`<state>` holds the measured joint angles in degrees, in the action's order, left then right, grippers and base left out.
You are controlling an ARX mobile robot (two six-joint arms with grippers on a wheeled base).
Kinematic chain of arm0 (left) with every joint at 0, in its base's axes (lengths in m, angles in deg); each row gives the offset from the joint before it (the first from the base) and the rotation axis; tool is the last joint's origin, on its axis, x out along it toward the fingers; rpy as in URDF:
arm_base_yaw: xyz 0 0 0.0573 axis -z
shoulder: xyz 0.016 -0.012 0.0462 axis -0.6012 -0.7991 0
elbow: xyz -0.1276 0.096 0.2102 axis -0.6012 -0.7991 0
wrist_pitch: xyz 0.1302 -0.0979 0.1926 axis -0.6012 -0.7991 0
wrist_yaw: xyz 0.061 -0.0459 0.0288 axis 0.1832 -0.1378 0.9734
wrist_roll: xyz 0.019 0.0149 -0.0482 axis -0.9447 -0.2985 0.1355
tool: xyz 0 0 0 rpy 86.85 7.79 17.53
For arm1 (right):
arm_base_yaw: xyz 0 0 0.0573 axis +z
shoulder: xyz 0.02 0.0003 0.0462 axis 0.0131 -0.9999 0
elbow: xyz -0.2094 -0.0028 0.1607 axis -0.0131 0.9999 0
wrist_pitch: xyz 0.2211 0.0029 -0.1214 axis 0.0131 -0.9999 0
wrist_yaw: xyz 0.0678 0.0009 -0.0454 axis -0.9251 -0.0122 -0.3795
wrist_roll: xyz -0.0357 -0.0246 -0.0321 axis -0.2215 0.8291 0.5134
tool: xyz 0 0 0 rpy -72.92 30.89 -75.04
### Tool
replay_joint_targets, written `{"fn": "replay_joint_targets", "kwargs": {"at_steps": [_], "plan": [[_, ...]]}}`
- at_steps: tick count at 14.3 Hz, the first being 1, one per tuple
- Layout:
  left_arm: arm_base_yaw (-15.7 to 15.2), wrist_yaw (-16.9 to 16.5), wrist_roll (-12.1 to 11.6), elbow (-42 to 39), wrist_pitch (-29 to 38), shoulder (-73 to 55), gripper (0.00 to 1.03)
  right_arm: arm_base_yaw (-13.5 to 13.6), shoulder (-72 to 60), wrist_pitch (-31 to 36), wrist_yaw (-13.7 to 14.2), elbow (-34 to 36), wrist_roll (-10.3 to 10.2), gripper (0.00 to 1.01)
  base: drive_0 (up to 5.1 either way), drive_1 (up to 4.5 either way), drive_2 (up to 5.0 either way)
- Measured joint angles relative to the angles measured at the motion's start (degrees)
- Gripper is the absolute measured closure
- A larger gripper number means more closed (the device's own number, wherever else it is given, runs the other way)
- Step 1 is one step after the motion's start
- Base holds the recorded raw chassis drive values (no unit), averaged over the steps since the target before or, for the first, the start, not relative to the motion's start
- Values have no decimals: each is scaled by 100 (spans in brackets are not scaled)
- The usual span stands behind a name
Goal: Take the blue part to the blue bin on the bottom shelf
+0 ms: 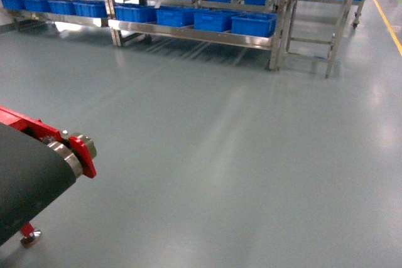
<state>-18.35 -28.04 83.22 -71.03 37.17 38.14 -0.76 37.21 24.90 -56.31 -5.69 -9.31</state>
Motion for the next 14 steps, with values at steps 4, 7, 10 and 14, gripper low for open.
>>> {"fn": "replay_joint_targets", "kwargs": {"at_steps": [4, 7, 10, 14], "plan": [[0, 2, -2, 0, 2, 0, 59, 0, 0, -2, 0, 0, 0, 3, -156, -156, -156], [0, 2, -2, 0, 2, 0, 59, 0, 0, 0, -2, 0, 0, 3, -156, -156, -156], [0, 2, 0, 0, 2, 0, 59, 0, 0, 0, -2, 0, 0, 3, -156, -156, -156], [0, 2, 0, 0, 2, 0, 59, 0, 0, -2, 0, 0, -2, 3, -156, -156, -156]]}}
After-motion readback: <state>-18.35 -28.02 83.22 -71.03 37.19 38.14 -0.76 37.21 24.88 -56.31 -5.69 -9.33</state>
